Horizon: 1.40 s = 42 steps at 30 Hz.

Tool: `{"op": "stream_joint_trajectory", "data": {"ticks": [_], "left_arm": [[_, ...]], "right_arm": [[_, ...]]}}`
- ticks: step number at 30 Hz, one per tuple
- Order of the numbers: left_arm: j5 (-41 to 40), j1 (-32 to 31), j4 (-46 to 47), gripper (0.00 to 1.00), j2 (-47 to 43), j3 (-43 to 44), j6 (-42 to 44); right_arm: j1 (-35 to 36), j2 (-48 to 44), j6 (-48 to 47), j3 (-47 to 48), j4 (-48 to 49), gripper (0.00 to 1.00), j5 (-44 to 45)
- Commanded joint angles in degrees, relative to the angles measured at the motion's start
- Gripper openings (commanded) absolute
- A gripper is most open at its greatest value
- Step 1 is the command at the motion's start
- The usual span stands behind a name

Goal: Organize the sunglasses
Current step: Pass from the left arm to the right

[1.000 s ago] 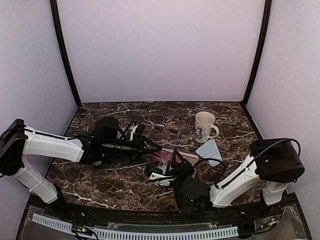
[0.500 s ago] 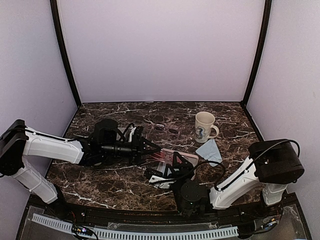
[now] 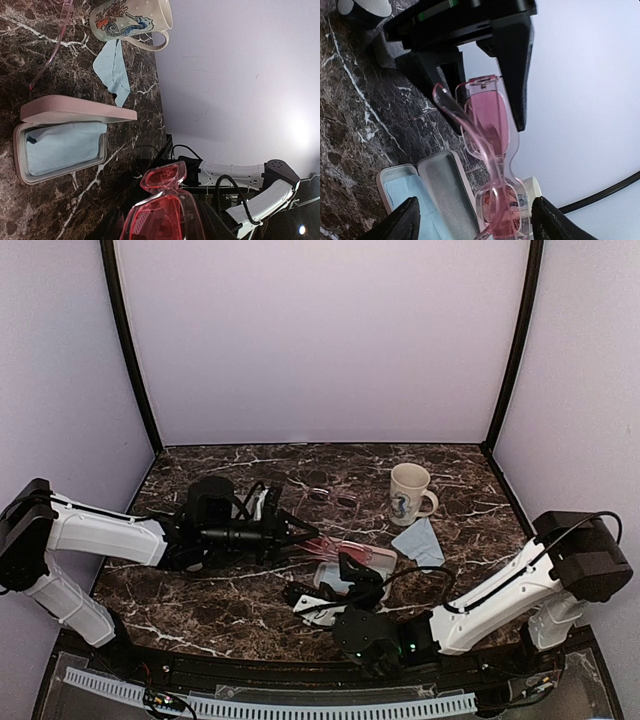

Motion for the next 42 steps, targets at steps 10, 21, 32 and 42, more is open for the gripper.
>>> {"op": "stream_joint_trajectory", "data": {"ticks": [10, 21, 32, 42], "left_arm": [[-0.9, 0.6, -2.7, 0.26, -0.3, 1.5, 9.5], [0.9, 0.6, -4.0, 0.25, -2.5, 0.7, 12.5], [3.4, 0.5, -3.7, 0.23, -3.1, 1.0, 13.4], [4.6, -0.5, -5.0, 0.22, -3.5, 1.6, 14.9]], "right_arm": [[-2.0, -17.5, 30.2, 5.0, -29.2, 0.8, -19.5], [-19.7, -30.3, 43.3, 2.7, -40.6, 1.0, -60.9], [-27.0, -25.6, 43.0, 4.4, -43.8, 1.0, -75.1], [-28.3, -19.5, 39.4, 9.4, -47.0, 0.91, -76.8]]}}
